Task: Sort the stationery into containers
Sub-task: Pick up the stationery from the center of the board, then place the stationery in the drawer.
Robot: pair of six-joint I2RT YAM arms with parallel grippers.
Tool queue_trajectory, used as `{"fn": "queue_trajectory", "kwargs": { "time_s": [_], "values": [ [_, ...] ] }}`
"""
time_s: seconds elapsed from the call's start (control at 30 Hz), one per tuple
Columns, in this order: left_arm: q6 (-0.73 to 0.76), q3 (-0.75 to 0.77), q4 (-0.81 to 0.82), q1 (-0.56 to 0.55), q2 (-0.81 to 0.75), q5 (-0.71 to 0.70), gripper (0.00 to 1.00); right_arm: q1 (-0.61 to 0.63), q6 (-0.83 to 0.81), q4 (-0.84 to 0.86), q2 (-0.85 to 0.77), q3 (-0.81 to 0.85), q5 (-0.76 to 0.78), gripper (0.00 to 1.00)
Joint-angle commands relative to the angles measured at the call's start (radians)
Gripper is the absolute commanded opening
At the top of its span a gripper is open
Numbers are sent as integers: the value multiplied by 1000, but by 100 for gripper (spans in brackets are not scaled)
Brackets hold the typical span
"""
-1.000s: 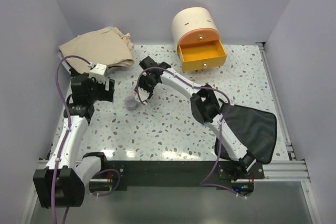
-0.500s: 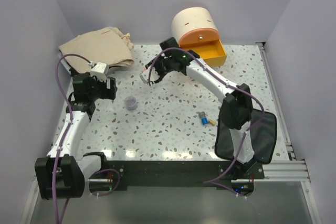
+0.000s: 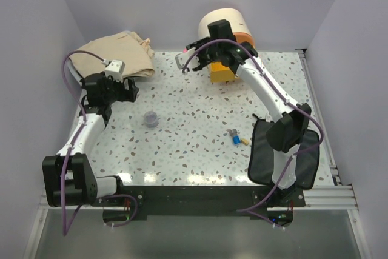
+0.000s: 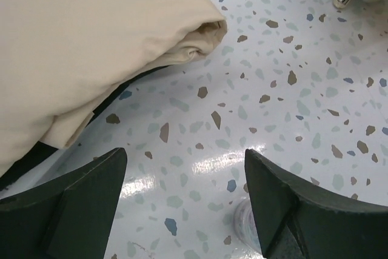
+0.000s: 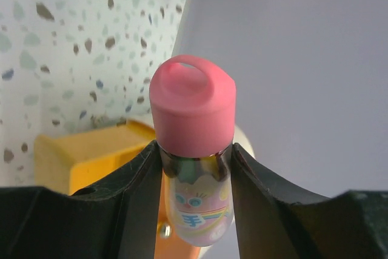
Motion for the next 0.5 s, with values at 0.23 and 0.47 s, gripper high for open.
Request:
{"fn": "queue_trajectory", "kwargs": {
  "time_s": [0.23,0.47],
  "values": [
    [-26,38,48,8,5,24,82,-174,-140,-181,79,169,59,0],
    [-26,35,48,8,8,17,82,-208,-152,-194,114,141,67,0]
  ]
}}
